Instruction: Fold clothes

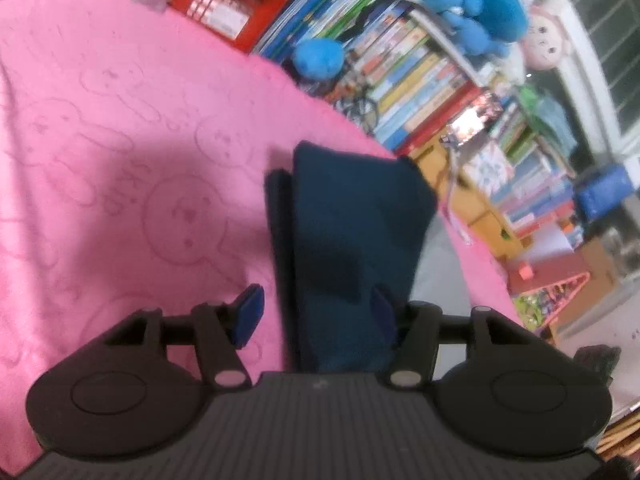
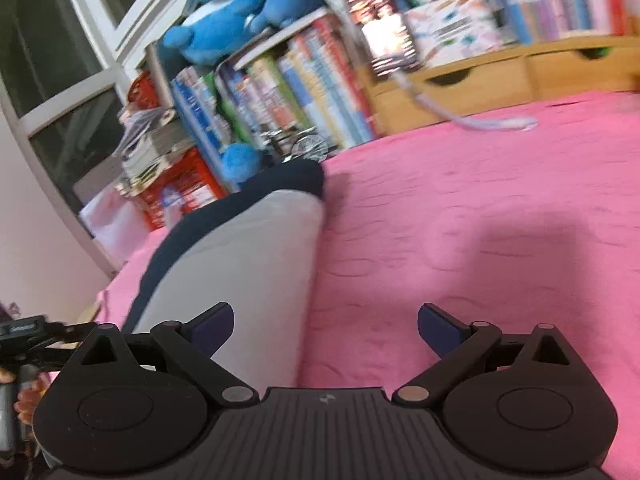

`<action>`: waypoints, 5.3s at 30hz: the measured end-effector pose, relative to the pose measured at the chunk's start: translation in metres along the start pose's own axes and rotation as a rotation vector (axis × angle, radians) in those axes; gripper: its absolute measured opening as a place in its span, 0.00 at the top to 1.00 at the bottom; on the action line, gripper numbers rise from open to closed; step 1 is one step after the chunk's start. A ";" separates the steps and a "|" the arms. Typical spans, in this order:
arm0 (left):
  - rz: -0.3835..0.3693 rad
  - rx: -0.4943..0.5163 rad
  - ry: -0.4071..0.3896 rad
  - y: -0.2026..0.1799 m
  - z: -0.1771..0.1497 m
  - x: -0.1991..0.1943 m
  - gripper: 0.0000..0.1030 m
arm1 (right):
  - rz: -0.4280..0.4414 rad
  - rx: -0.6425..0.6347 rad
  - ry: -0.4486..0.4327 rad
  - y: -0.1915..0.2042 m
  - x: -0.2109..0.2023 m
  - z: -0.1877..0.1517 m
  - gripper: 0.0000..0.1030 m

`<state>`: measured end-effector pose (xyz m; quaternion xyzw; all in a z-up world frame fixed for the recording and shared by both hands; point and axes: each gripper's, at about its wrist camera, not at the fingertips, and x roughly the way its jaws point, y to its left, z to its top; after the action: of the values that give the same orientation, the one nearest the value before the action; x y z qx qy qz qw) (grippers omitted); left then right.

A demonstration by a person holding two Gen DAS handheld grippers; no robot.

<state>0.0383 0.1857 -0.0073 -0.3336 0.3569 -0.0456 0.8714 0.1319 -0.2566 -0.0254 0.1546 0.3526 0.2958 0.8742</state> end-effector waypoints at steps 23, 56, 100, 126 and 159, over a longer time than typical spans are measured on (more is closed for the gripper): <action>-0.172 -0.144 0.068 0.022 0.023 0.067 0.63 | 0.190 -0.058 0.140 0.029 0.086 0.023 0.20; 0.197 0.549 -0.157 -0.087 0.016 0.067 0.48 | -0.018 -0.126 0.062 -0.003 0.013 -0.006 0.29; 0.134 1.616 -0.250 -0.211 -0.216 0.105 0.70 | -0.382 -0.382 -0.174 0.067 -0.036 -0.107 0.78; 0.440 1.247 -0.216 -0.123 -0.166 0.037 0.88 | -0.408 -0.331 -0.207 0.061 -0.035 -0.110 0.79; 0.143 0.522 -0.124 -0.089 -0.119 0.021 0.41 | -0.228 -0.335 -0.052 0.055 -0.025 -0.104 0.26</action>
<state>-0.0095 0.0448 -0.0269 -0.0737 0.3015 -0.0539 0.9491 0.0212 -0.2229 -0.0590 -0.0263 0.2908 0.2454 0.9244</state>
